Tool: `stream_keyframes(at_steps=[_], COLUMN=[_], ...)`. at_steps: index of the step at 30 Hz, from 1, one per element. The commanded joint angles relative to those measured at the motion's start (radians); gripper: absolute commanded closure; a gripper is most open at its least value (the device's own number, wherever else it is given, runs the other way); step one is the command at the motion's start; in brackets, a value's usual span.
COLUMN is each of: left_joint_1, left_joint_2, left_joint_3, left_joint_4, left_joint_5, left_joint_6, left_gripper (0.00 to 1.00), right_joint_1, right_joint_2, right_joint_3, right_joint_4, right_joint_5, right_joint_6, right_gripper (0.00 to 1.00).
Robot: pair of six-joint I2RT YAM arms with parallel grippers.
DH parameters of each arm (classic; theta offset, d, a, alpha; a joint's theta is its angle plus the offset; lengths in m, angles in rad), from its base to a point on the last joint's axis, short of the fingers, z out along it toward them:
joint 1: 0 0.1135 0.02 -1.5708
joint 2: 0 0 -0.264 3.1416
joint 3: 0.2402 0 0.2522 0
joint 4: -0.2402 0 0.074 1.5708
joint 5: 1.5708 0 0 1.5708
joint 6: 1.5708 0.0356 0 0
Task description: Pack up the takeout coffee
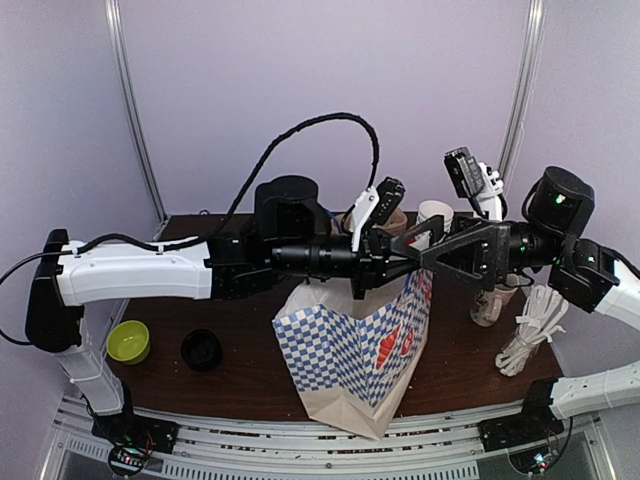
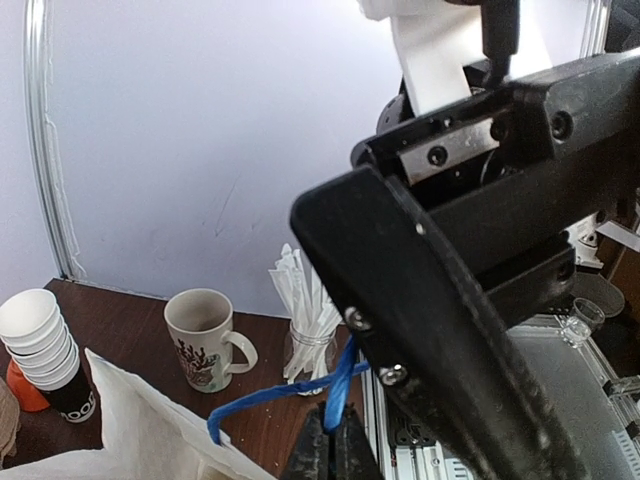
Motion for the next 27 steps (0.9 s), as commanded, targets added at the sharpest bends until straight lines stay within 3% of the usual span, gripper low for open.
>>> stream_keyframes(at_steps=[1, 6, 11, 16, 21, 27], left_joint_1=[0.033, 0.030, 0.032, 0.035, 0.050, 0.063], left_joint_2=[0.002, -0.001, -0.010, -0.019, -0.050, -0.086], left_joint_3=[-0.013, -0.016, -0.026, -0.024, -0.032, -0.036], left_joint_4=[-0.072, -0.078, -0.089, -0.093, -0.095, -0.111], left_joint_5=[-0.016, -0.011, -0.039, -0.072, -0.088, -0.105], left_joint_6=[-0.016, -0.014, -0.008, -0.001, 0.006, 0.025], left_gripper=[1.00, 1.00, 1.00, 1.00, 1.00, 1.00], right_joint_1=[-0.010, -0.010, -0.010, -0.010, -0.010, -0.010], right_joint_2=[-0.068, -0.074, -0.030, 0.025, 0.060, 0.117], right_joint_3=[-0.019, 0.013, 0.041, 0.054, 0.138, 0.219], right_joint_4=[0.284, 0.143, 0.140, 0.202, -0.187, -0.540], right_joint_5=[0.099, 0.229, 0.139, -0.076, -0.181, -0.174], right_joint_6=[0.110, -0.004, 0.017, 0.109, -0.133, -0.343], right_gripper=[0.02, 0.02, 0.01, 0.01, 0.02, 0.02])
